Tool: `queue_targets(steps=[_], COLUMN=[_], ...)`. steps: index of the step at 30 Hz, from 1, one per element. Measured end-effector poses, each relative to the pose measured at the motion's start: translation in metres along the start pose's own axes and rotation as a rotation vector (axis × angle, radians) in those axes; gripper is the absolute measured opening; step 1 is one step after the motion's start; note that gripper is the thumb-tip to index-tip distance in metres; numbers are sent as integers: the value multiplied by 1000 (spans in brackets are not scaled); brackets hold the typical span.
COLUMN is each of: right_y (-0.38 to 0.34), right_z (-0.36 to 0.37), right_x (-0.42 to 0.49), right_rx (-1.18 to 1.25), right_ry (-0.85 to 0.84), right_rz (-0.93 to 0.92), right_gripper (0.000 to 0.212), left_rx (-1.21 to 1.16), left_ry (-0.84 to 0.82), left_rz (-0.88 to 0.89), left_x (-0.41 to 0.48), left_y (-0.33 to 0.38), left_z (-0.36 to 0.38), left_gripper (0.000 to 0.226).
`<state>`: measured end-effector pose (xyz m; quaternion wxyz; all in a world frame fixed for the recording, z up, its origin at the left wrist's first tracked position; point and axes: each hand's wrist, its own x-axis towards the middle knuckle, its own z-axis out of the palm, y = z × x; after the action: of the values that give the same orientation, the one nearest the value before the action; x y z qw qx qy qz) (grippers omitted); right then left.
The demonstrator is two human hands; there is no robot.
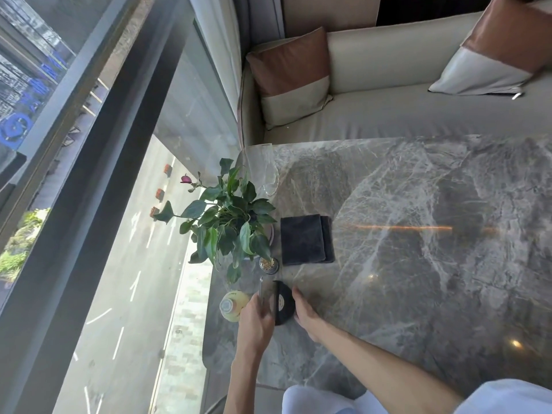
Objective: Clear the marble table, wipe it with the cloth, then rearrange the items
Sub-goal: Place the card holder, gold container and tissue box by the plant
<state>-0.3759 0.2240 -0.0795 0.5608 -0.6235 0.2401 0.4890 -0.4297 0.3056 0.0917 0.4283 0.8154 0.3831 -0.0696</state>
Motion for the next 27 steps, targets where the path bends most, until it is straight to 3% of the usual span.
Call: queue_targets(steps=[8,21,23,27], right_y=[-6,-4,-6,-1], right_z=[-4,1,1,-3], right_x=[-6,-5,-6,5], right_rx=[-50,4,3,-4], right_ry=[-55,-57,-62,-44], right_rz=[21,-10,-26,-18], right_gripper=[68,63,65,91], left_rx=[-64,12,26,55], left_ry=[8,5,4,1], left_rz=[11,16,16,-2], left_x=[-7,-3,0,7], left_y=[8,0,0,-4], left_z=[-1,-1,0,3], left_gripper=[31,26,26,30])
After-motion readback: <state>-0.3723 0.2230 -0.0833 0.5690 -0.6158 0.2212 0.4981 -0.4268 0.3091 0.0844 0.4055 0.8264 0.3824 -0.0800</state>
